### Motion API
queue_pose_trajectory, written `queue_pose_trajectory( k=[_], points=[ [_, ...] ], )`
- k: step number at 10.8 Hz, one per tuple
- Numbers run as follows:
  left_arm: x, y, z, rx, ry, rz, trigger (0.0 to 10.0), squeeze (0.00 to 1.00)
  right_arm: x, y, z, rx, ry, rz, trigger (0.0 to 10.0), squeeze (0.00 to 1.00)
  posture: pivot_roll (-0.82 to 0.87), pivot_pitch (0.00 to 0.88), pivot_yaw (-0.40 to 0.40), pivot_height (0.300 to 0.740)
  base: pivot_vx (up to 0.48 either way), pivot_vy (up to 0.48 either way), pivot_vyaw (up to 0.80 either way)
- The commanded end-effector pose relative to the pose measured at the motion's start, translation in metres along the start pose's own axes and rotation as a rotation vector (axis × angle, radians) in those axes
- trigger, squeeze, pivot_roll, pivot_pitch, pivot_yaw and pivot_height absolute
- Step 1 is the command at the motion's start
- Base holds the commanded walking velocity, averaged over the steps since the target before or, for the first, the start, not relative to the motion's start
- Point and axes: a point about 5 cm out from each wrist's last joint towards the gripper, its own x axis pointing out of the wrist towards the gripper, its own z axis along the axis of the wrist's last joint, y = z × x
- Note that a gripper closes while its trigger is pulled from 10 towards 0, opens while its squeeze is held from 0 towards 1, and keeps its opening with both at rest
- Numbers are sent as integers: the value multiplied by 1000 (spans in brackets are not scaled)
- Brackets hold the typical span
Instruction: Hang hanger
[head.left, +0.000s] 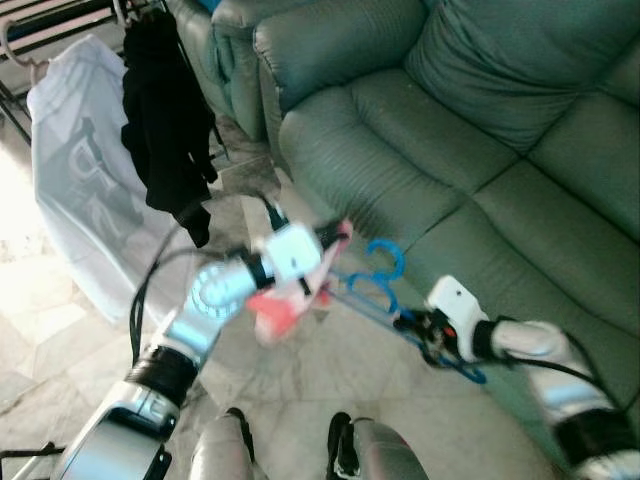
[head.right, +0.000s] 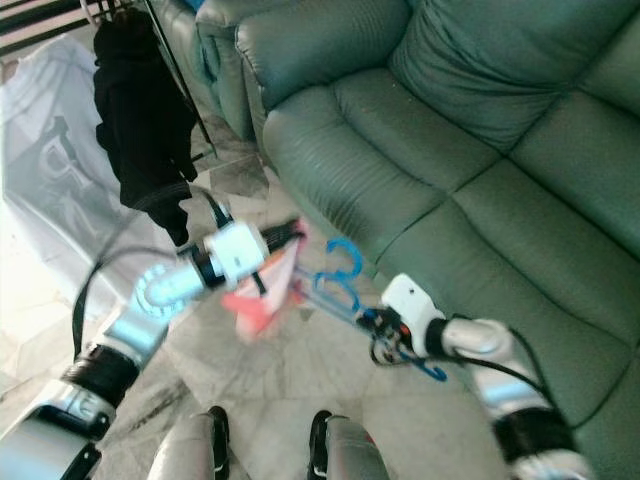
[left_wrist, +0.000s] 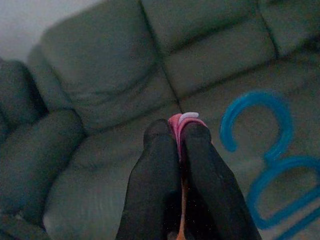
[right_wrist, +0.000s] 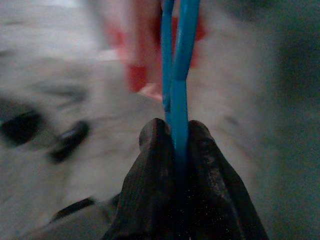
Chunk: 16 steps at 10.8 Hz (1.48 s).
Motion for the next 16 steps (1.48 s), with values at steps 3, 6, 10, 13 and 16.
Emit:
queue_pose_trajectory(
  k=[3,6,10,13,16],
  points=[
    [-1,23,16,-1,-42,70,10000,0,-16,-59,4,124,-63,-569,10000,0,-40,195,-57,740,0,0,0],
    [-11,31,11,0,-2,106,10000,0,-51,-99,16,277,-219,-928,10000,0,-36,192,-48,740,0,0,0],
    [-3,18,4,-22,48,58,10000,0,-18,-76,36,252,-273,-630,10000,0,-29,185,-45,740,0,0,0],
    [-10,32,-33,53,306,245,10000,0,-17,-44,40,43,-238,-271,10000,0,-37,182,-38,740,0,0,0],
    [-24,51,-52,90,444,422,10000,0,-49,-39,40,-47,-187,-25,10000,0,-38,181,-30,740,0,0,0]
  ],
)
